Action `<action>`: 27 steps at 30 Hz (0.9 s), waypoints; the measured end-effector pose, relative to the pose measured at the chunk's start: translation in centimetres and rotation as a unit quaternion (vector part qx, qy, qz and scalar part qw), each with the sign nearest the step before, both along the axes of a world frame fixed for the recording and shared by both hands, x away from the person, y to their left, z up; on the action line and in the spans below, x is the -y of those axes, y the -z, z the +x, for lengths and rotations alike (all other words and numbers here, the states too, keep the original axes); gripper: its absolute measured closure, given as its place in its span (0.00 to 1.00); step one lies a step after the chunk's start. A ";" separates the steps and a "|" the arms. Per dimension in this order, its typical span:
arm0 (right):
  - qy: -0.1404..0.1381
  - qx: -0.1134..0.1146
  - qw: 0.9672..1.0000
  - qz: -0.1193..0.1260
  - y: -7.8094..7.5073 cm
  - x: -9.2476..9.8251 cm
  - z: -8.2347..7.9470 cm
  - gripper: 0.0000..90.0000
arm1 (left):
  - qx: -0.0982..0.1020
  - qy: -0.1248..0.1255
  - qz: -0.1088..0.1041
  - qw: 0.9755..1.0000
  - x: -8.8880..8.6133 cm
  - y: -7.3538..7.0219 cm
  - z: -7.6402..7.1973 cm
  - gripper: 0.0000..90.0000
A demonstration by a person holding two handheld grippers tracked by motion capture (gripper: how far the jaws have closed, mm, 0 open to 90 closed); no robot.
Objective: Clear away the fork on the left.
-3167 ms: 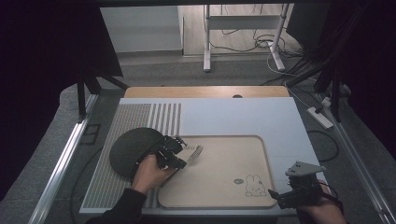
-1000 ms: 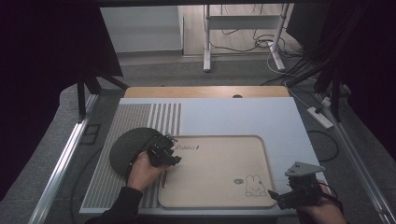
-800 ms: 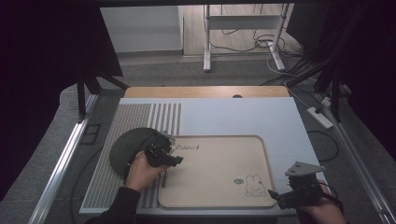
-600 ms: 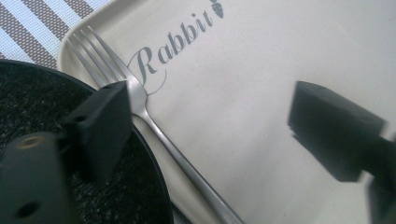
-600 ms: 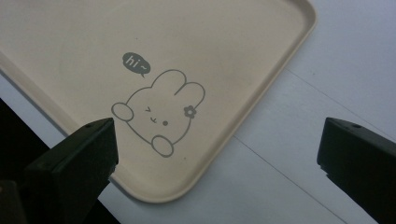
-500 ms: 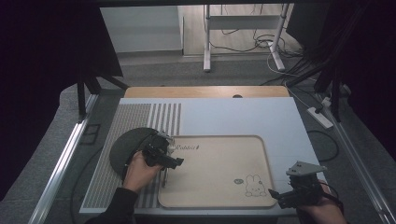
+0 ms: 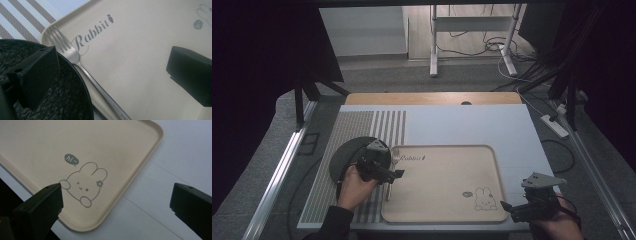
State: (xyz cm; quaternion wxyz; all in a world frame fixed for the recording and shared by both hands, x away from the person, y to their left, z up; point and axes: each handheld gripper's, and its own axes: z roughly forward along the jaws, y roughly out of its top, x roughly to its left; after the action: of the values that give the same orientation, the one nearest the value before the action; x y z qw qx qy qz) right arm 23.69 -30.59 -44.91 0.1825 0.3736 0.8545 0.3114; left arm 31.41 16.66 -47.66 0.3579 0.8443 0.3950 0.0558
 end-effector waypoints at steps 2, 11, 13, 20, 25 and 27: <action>0.002 0.000 1.000 0.004 0.0 0.1 0.0 0.00 | 0.001 -0.002 -0.004 1.000 -0.4 -0.1 -0.3 0.00; 0.009 0.001 1.000 0.011 -0.1 0.2 0.1 0.00 | 0.008 -0.011 -0.017 1.000 -2.1 -0.3 -2.0 0.00; 0.010 0.003 1.000 0.012 -0.1 0.3 0.1 0.00 | 0.011 -0.015 -0.022 1.000 -2.5 -0.4 -2.3 0.00; 0.017 0.003 1.000 0.020 -0.2 0.5 0.2 0.00 | 0.020 -0.034 -0.035 0.999 -3.6 -0.7 -3.5 0.00; 0.013 0.002 1.000 0.014 -0.1 0.4 0.2 0.00 | 0.020 -0.041 -0.038 0.998 -4.2 -0.7 -4.4 0.00; 0.013 0.002 1.000 0.015 -0.1 0.4 0.2 0.00 | 0.020 -0.043 -0.039 0.998 -4.5 -0.7 -4.8 0.00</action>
State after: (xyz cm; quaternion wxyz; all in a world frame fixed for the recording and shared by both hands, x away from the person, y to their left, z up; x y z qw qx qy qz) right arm 23.87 -30.95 -44.78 0.1828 0.3867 0.8445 0.3223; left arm 26.63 21.13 -46.94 0.3957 0.8106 0.4255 0.0729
